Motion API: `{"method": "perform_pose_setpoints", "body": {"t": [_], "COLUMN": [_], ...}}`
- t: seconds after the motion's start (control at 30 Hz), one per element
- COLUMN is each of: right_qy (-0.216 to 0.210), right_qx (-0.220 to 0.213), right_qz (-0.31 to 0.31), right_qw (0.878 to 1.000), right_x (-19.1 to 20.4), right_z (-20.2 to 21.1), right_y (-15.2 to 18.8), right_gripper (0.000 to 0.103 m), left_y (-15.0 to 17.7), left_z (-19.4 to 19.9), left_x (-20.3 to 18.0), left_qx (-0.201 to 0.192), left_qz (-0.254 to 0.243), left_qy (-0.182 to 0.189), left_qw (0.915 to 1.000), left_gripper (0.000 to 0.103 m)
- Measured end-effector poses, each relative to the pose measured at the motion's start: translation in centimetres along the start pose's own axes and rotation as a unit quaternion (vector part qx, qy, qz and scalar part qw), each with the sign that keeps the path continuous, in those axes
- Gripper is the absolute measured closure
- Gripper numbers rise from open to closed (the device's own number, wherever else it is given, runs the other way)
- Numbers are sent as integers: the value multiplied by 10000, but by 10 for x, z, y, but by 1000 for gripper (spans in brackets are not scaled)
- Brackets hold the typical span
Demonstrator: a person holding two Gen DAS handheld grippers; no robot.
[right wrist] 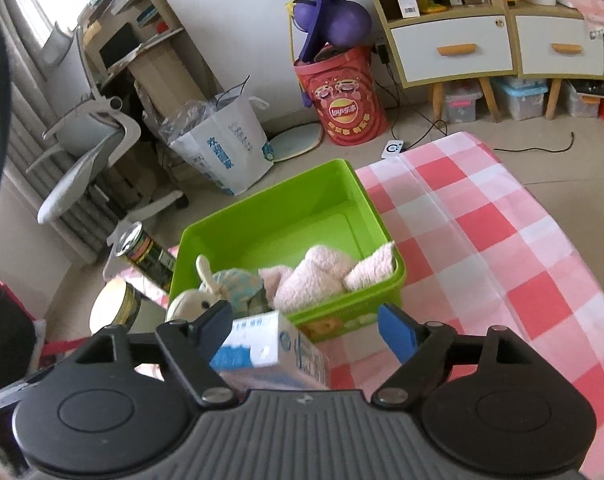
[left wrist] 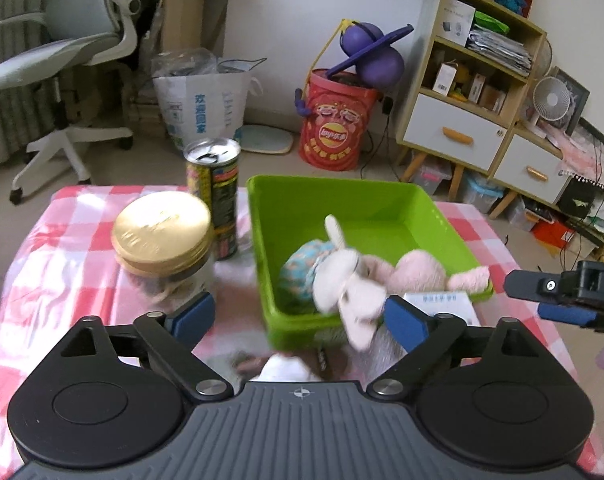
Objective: Organize soft objects
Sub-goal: 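Carry both bunnies over the green tray and open both tools to drop them, then move the left tool to the white foam block while the right tool reaches the Santa plush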
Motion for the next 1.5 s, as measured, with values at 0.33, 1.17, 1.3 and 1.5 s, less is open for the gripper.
{"method": "perform_pose_setpoints", "body": {"t": [0.33,1.17,1.3,1.5], "right_qy": [203,305,305,187], "right_qx": [89,1265,1496,1794], "right_qz": [443,696,614,602], "right_qw": [9988,9891,9864,9818], "right_x": [12,7,6,12], "right_z": [30,22,13,4], "right_y": [30,111,120,136], "right_gripper": [42,38,38,38], "left_y": [26,113,121,124], "left_z": [39,53,50,49], "left_x": [10,49,57,56], "left_qx": [94,868,1008,1109], "left_qz": [126,487,723,883], "left_qy": [-165,-352,-150,34], "left_qw": [9997,9944,9922,9899], "left_gripper": [7,6,7,16]}}
Point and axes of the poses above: each gripper's, at about its wrist camera, not at the fingertips, and z roughly against the way its jaws point, x to its left, y to its underside, the point moved 5 cm from there along -z, roughly the way its jaws point, and after that the axes turned 12 degrees about -z, right-handed, at the moved point
